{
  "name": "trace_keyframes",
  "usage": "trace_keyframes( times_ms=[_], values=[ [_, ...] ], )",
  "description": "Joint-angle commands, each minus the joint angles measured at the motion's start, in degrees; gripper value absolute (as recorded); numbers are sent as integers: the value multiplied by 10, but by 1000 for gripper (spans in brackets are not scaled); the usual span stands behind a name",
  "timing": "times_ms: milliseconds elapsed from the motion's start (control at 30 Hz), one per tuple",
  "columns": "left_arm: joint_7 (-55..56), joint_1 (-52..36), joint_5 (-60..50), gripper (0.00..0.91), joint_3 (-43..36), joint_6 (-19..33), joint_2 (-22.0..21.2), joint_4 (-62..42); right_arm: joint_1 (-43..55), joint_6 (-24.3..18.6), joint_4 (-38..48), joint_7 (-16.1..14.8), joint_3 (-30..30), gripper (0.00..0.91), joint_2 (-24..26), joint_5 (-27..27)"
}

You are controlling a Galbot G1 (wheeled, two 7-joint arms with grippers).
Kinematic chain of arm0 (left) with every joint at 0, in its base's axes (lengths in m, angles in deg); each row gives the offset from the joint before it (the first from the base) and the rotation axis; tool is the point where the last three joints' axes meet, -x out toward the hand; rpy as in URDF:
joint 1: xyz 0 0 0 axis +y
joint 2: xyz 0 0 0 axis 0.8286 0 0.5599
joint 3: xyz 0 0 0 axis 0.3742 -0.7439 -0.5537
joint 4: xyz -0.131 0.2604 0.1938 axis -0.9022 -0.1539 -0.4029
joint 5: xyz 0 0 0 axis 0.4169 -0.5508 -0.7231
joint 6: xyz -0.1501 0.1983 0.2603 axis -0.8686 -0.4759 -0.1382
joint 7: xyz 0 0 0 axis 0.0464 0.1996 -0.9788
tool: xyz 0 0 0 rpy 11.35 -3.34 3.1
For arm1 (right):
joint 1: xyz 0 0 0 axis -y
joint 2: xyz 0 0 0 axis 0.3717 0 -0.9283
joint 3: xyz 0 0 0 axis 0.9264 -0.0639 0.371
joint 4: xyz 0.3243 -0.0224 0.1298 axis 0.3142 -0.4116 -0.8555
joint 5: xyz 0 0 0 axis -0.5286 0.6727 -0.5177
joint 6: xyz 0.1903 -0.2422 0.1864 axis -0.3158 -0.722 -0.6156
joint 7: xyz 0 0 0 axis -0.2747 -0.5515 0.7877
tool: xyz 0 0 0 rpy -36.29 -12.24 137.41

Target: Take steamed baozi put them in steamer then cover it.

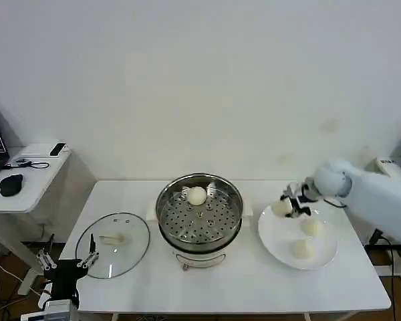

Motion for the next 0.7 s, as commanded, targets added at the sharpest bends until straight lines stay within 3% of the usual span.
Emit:
trace_keyframes(
  times_ms=[33, 267, 700],
  values=[
    [0, 2, 0, 907, -1, 0, -1, 6, 191, 41, -36, 11, -79, 615, -27, -90],
    [0, 0, 0, 907, 2, 1, -3, 5, 248, 100, -67, 48, -123, 625, -118, -203],
    [-2, -7, 2, 907, 8, 1, -7, 6, 177, 239, -30, 122, -141, 625, -298, -354]
  ],
)
